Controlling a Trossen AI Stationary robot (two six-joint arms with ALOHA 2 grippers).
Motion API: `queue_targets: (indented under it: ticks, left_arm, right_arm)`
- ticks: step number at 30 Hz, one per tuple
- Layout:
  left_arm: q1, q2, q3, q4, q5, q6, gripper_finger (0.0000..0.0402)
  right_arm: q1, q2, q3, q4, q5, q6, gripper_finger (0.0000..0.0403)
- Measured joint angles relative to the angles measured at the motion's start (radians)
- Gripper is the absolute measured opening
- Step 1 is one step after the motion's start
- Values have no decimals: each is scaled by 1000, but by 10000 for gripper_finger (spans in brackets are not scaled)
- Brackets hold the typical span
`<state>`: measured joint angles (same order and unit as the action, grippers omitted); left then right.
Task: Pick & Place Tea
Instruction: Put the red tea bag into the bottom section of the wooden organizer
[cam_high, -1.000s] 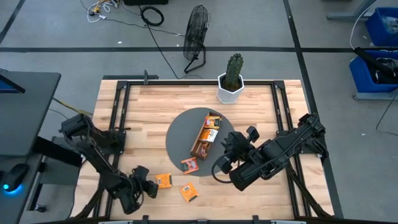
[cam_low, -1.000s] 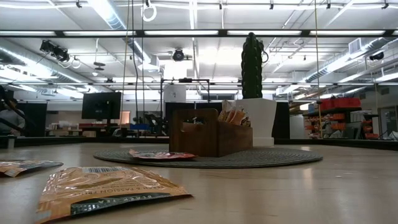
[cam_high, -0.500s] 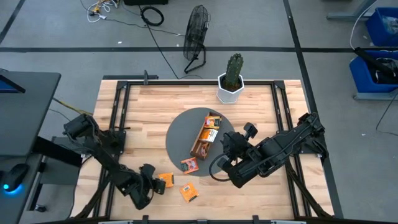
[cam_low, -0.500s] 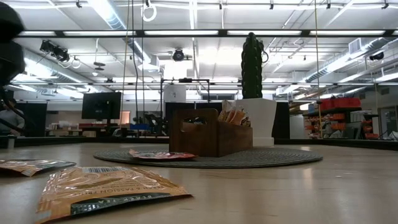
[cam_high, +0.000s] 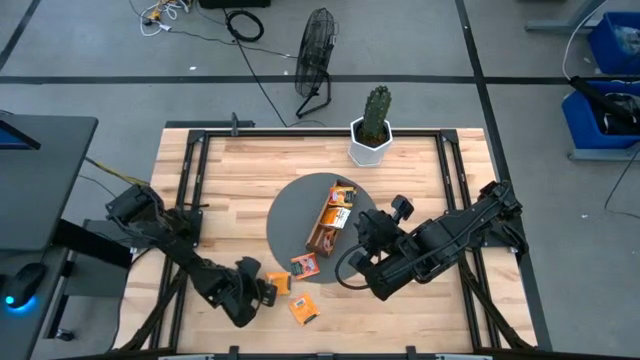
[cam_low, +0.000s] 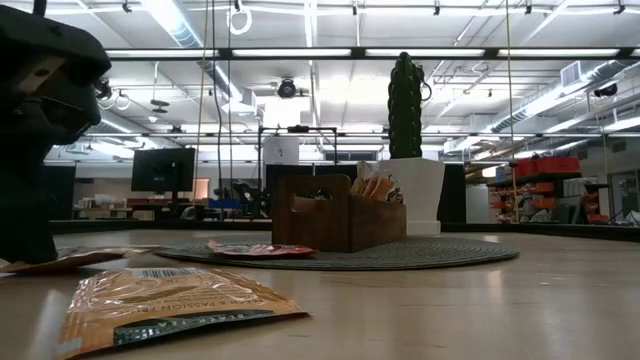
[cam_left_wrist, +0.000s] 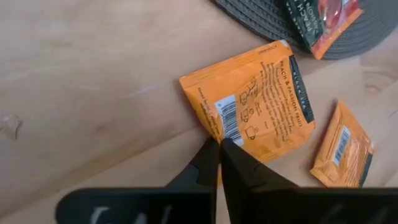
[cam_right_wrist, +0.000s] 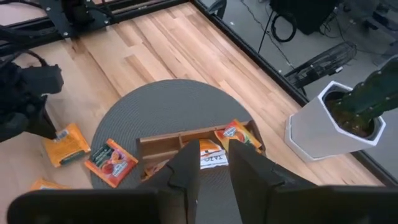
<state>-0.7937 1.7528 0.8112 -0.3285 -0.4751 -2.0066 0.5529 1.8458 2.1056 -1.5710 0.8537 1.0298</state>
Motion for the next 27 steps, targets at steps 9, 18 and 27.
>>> queue_targets:
  ticks: [9, 18, 27]
  left_arm:
    - [-11, -30, -7, 95, -71, 71, 3]
    - [-10, -137, -5, 194, -151, 233, 2]
    - [39, -267, -3, 437, -189, 520, 2]
  right_arm:
    - [0, 0, 0, 6, 3, 5, 90]
    - [-2, 0, 0, 33, 20, -42, 90]
    - [-9, 0, 0, 157, -28, -256, 90]
